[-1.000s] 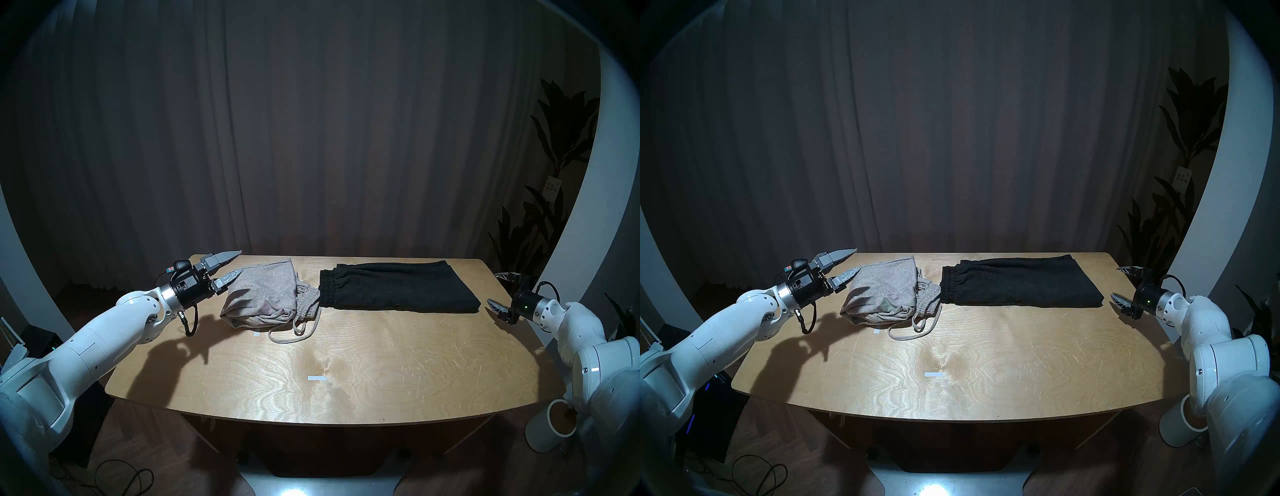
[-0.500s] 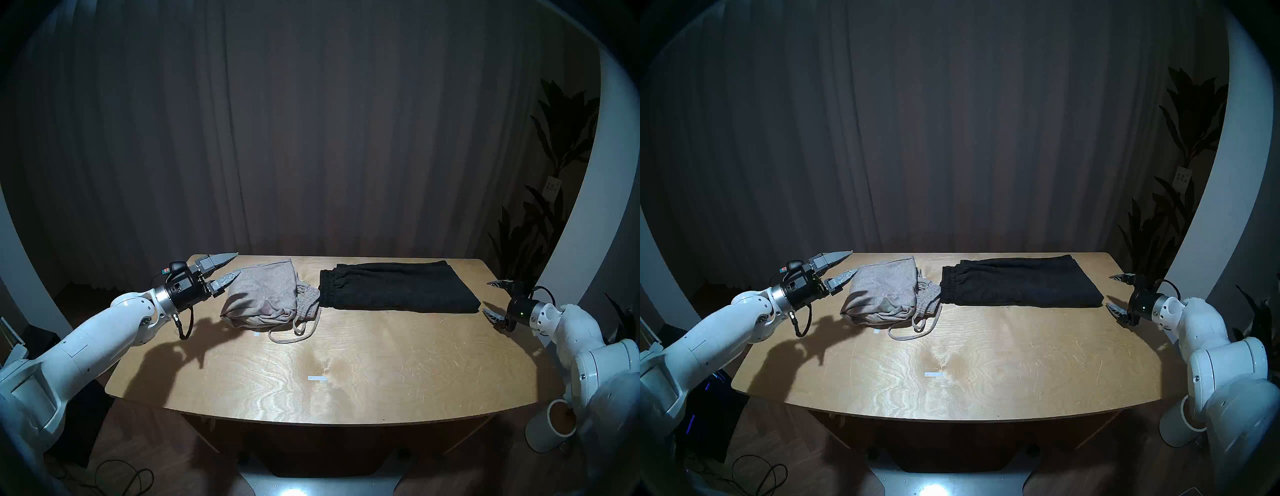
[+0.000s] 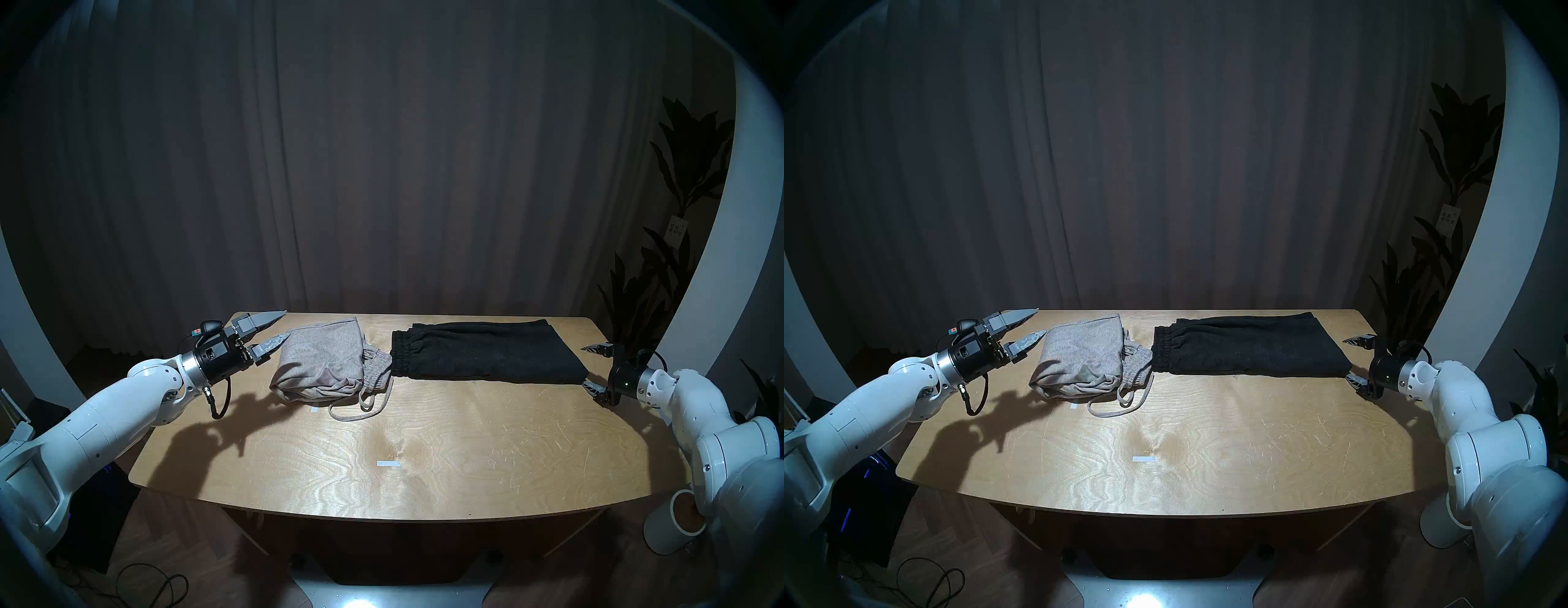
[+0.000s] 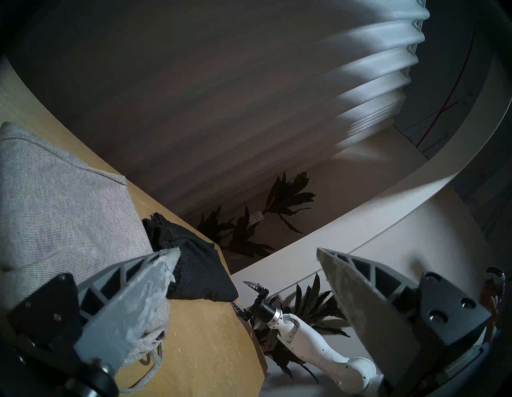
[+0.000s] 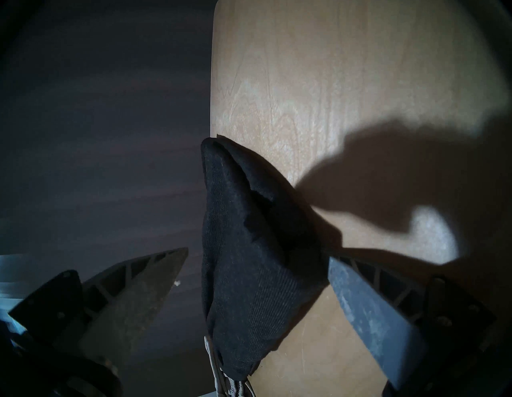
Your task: Fold pants twice and stack them
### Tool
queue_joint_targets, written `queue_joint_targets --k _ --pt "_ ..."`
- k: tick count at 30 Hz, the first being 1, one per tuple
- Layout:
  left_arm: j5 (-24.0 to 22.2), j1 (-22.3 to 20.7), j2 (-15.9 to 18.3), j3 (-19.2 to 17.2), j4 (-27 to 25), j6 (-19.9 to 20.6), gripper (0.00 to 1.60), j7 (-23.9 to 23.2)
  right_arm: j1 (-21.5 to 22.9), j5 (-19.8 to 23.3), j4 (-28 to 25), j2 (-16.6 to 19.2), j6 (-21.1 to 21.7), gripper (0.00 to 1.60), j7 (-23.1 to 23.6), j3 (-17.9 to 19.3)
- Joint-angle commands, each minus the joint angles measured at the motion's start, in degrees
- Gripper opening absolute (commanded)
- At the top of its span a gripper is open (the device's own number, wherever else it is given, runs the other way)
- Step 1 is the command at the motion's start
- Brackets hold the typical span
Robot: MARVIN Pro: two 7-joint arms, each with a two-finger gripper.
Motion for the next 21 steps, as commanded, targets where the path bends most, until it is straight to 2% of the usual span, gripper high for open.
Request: queue_joint_targets --k 1,21 --pt "-0.37 0.13 1.96 -0.87 -2.04 -0.33 1.60 -1.32 0.25 -0.15 -2.38 -0.68 -0.03 1.60 0.66 -0.53" --pt "-1.14 1.94 5.44 -0.75 -6.63 -1.34 1.60 -2.54 -0.01 -1.54 -6.45 -1.40 -0.03 1.60 1.22 -2.80"
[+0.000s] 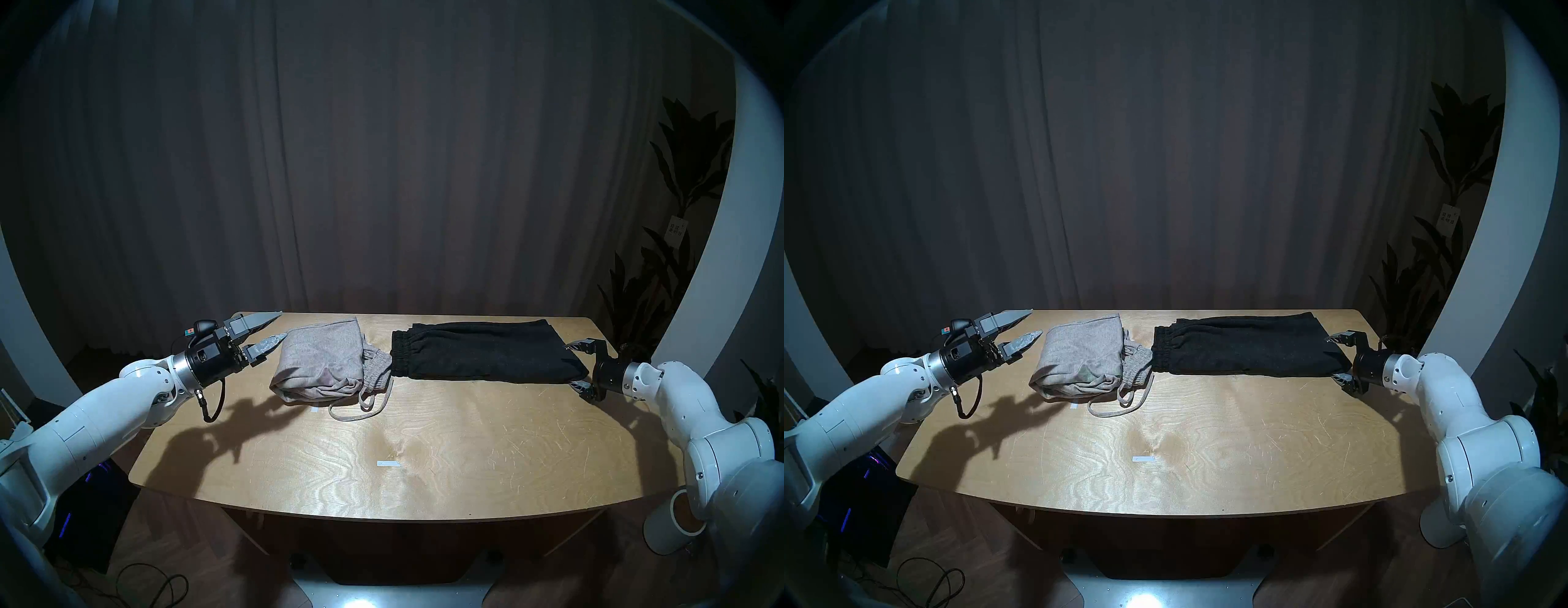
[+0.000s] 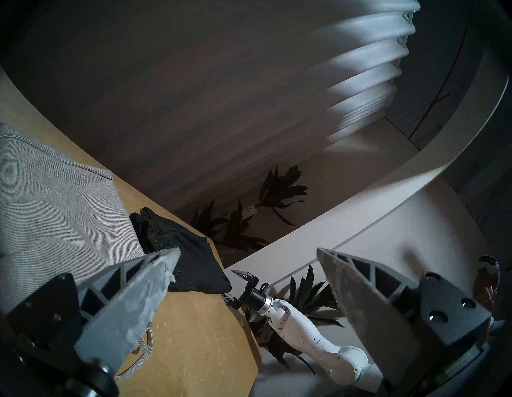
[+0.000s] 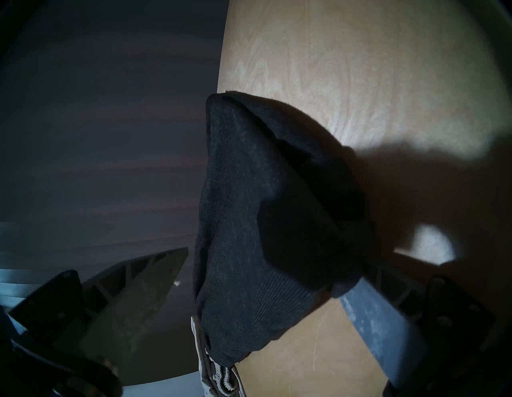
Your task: Fold pants twice and stack them
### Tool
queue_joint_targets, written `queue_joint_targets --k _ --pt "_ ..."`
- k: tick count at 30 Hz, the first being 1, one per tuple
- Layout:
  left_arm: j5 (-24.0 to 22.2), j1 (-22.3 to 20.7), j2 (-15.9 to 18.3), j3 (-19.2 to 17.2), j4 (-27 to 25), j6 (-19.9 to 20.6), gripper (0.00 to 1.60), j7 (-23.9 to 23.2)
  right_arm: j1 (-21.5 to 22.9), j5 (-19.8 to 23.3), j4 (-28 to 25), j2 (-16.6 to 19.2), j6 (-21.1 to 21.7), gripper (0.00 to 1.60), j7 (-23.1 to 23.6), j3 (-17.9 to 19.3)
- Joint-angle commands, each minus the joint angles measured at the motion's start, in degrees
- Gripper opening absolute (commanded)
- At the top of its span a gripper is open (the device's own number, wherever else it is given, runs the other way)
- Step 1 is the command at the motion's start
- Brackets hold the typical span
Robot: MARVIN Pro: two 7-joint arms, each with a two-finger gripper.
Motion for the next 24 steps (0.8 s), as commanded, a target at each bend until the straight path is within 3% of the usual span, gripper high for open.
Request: queue_joint_targets --k 1,16,17,19,24 --pt "-0.45 0.28 1.89 -0.78 -2.21 -0.38 1.60 -1.19 0.24 0.29 -2.52 0.19 -0.04 1.60 0.77 -0.01" --pt "-1.29 2.02 4.81 -0.64 -5.83 -1.38 1.60 -1.89 -1.15 1.20 -4.67 0.03 -0.04 1.57 1.31 -0.01" --pt "-1.35 2.17 5.01 -0.63 -6.08 -1.46 1.60 -1.94 -1.26 1.33 -4.76 -0.01 -0.04 1.19 1.37 0.10" --pt "-1.53 2.59 5.55 -0.58 -6.75 -1.66 1.60 -2.04 -1.57 1.63 -5.02 -0.07 -0.04 0.71 1.48 0.38" --pt "-1.80 3.35 6.35 -0.47 -7.59 -1.96 1.60 -2.13 -2.08 2.08 -5.32 0.04 -0.04 0.56 1.66 0.85"
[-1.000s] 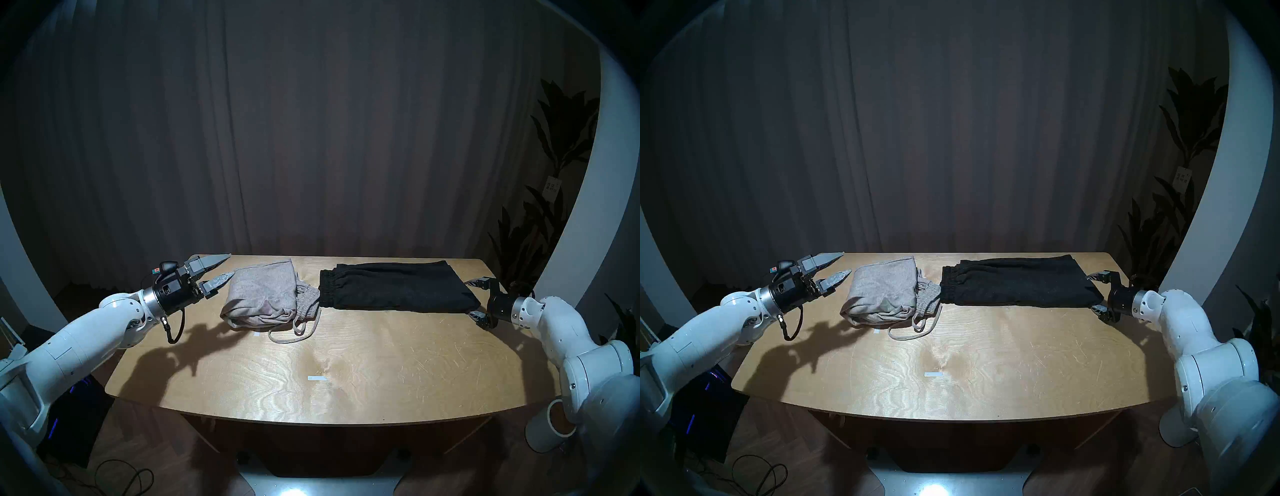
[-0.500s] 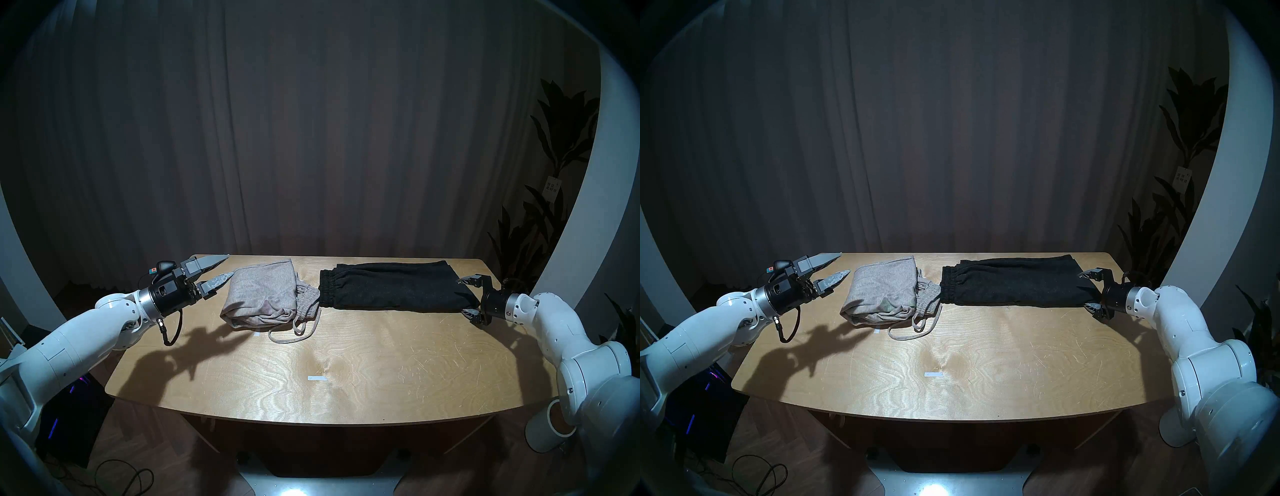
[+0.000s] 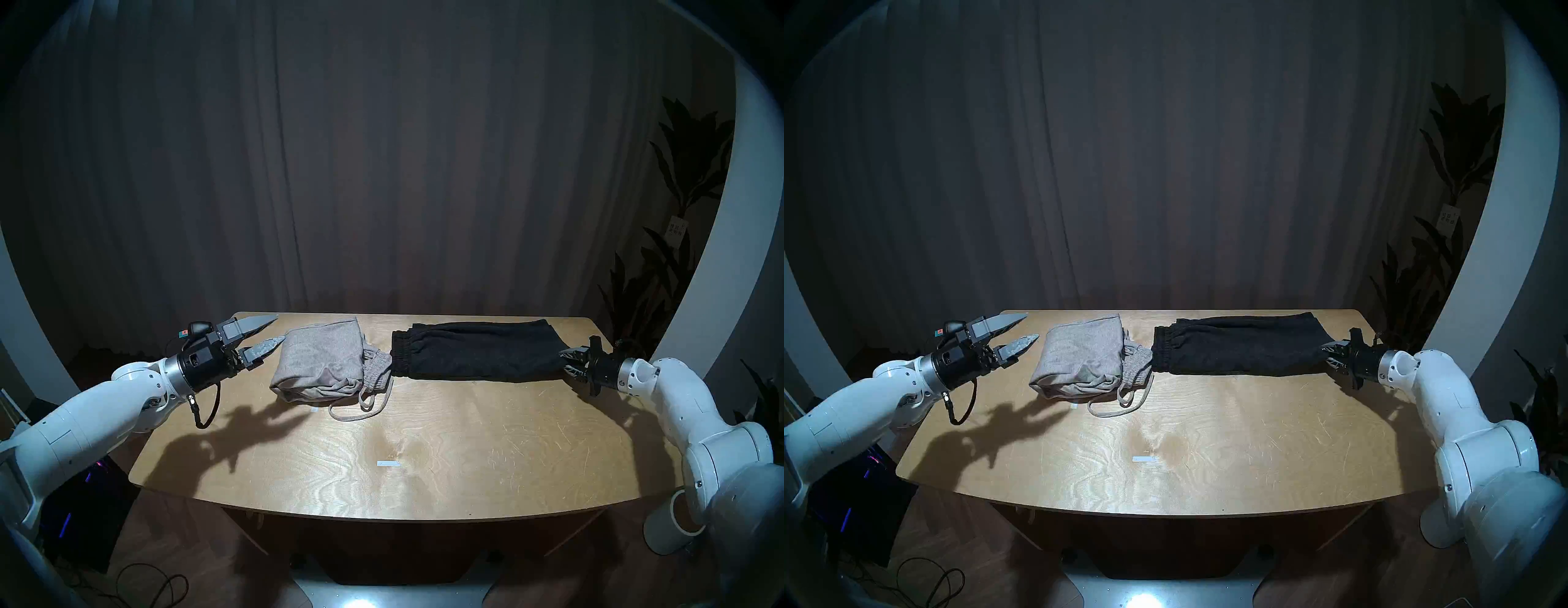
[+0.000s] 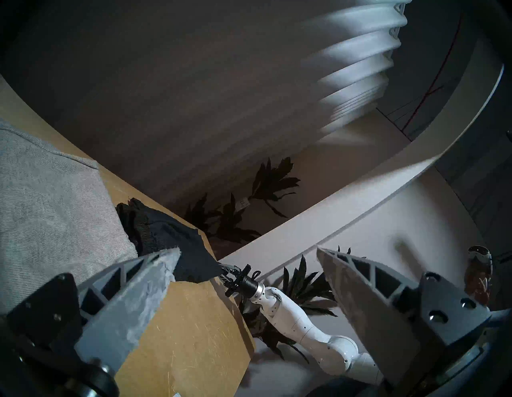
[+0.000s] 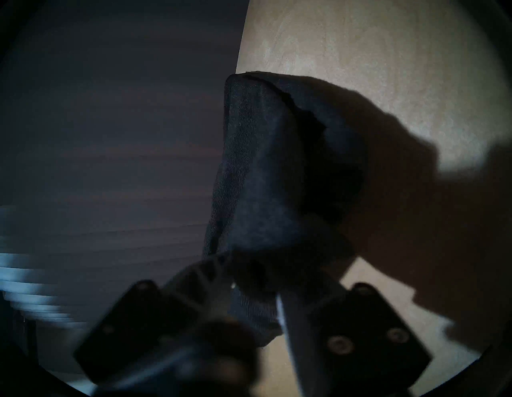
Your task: Fold pants twice and stack them
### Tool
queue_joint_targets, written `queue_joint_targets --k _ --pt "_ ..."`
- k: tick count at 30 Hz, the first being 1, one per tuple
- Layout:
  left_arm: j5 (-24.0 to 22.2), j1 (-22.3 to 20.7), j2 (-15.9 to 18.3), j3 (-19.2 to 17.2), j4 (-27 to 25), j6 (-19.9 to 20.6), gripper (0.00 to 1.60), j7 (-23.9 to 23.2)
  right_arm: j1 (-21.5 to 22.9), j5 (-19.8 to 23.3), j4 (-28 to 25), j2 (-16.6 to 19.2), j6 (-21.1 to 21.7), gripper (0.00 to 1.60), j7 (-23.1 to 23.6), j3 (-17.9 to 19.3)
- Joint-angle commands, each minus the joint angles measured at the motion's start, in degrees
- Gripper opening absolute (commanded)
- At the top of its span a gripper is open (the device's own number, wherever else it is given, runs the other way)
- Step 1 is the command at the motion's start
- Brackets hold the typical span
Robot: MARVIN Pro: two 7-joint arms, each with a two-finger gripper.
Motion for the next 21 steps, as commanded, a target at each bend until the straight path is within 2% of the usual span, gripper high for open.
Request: queue_joint_targets --k 1,2,4,6,21 --pt "-0.62 0.81 2.06 -0.53 -1.93 -0.50 1.60 -0.93 -0.55 1.22 -1.70 0.17 -0.04 0.54 0.99 1.00" --pt "-0.70 1.02 2.25 -0.50 -2.11 -0.58 1.60 -0.94 -0.66 1.32 -1.78 0.22 -0.04 0.36 1.04 1.10" --pt "-0.82 1.44 2.63 -0.45 -2.45 -0.73 1.60 -0.97 -0.89 1.53 -1.97 0.32 -0.04 0.11 1.13 1.34" --pt "-0.98 1.93 3.02 -0.40 -2.83 -0.88 1.60 -1.01 -1.08 1.81 -2.21 0.41 -0.04 0.00 1.28 1.67" --pt "-2.10 5.17 5.49 -0.01 -5.40 -2.14 1.60 -1.20 -1.85 3.66 -5.01 0.65 -0.04 0.00 2.50 3.92"
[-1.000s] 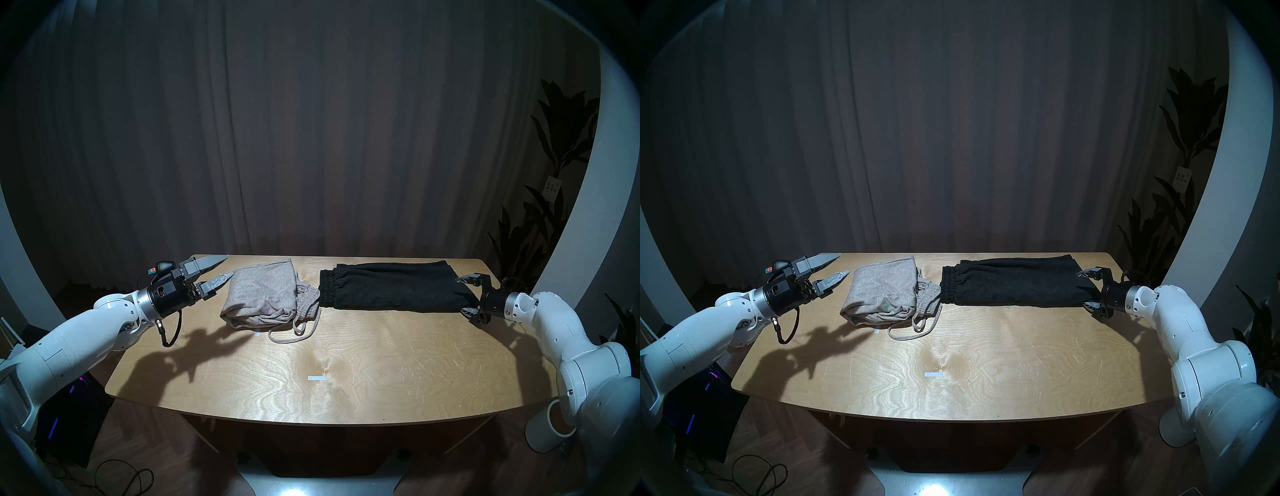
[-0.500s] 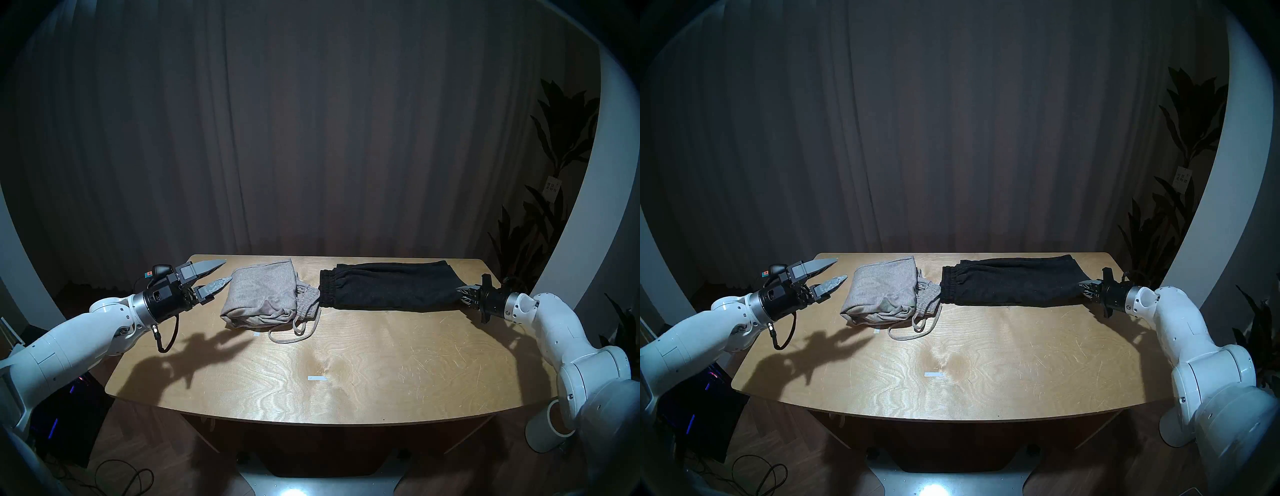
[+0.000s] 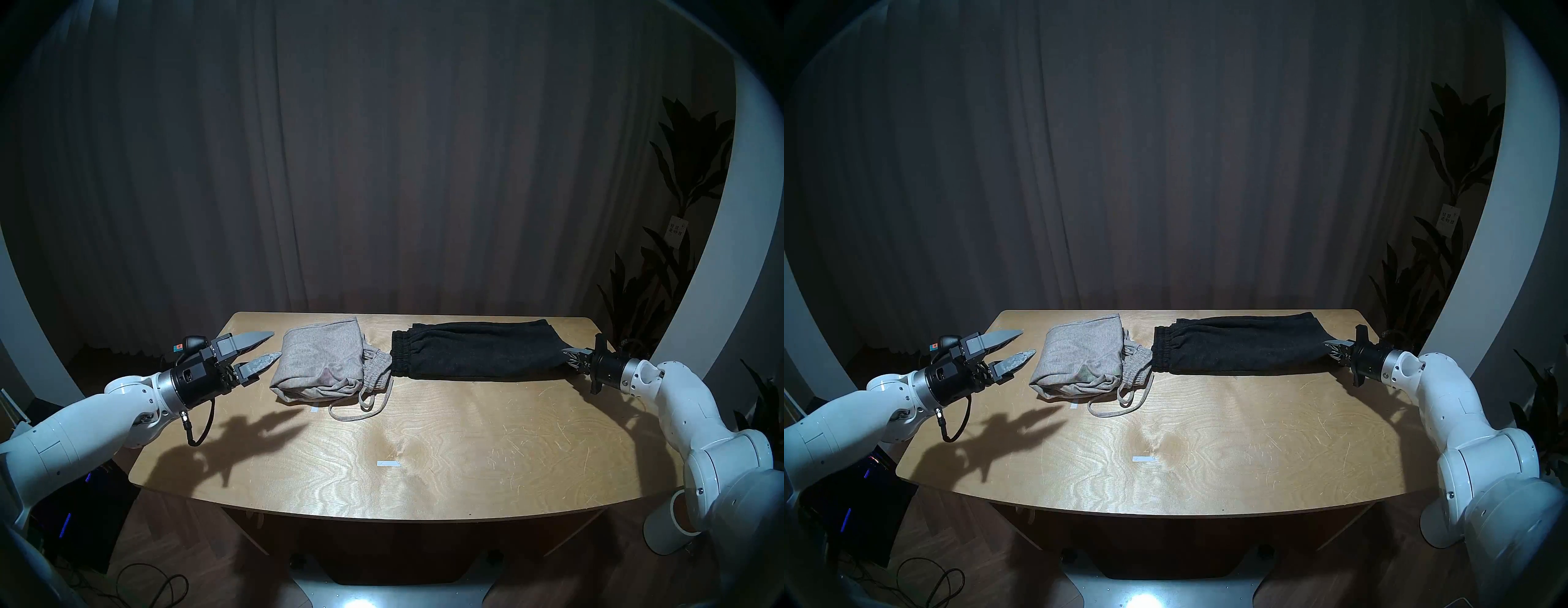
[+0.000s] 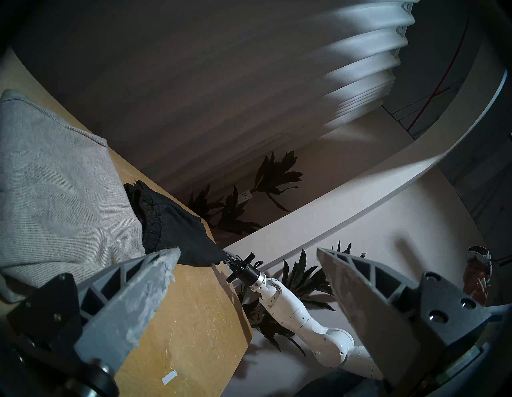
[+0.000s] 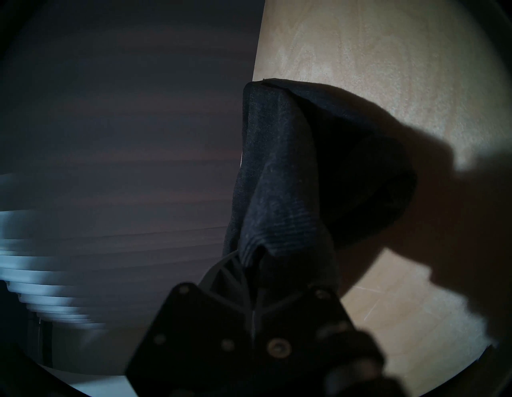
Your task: Fold pants twice and stack them
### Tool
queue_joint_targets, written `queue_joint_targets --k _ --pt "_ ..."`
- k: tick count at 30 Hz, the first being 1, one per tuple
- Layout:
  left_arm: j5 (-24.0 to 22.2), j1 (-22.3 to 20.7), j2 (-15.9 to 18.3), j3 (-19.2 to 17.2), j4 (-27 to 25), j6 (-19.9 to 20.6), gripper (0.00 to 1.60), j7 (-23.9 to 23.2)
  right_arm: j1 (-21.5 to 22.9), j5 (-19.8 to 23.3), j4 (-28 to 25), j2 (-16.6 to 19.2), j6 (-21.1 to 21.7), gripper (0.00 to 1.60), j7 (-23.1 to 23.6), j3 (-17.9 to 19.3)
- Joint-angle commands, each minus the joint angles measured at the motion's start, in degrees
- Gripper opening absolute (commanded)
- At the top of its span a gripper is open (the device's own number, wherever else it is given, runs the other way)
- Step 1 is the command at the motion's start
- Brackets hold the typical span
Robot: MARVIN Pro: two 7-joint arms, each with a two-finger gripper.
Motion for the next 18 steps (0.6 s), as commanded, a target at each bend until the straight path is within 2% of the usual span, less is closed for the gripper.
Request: queue_joint_targets --k 1,8,16,17,18 --pt "-0.68 0.72 1.72 -0.41 -1.48 -0.57 1.60 -0.77 0.33 1.33 -2.76 0.05 -0.05 0.00 1.31 1.15" --pt "-1.29 2.06 2.75 -0.26 -2.68 -1.24 1.60 -0.80 0.01 2.00 -4.74 -0.36 -0.05 0.00 1.72 1.66" --pt "-2.00 3.31 3.76 -0.19 -4.08 -2.04 1.60 -0.80 -2.32 2.51 -5.35 0.03 -0.05 0.00 1.47 2.17" --pt "-2.09 3.41 3.84 -0.20 -4.26 -2.13 1.60 -0.79 -2.66 2.60 -5.40 0.01 -0.05 0.24 1.48 2.24" --pt "-2.20 3.56 3.97 -0.22 -4.48 -2.25 1.60 -0.78 -3.04 2.68 -5.51 0.01 -0.05 1.24 1.46 2.31"
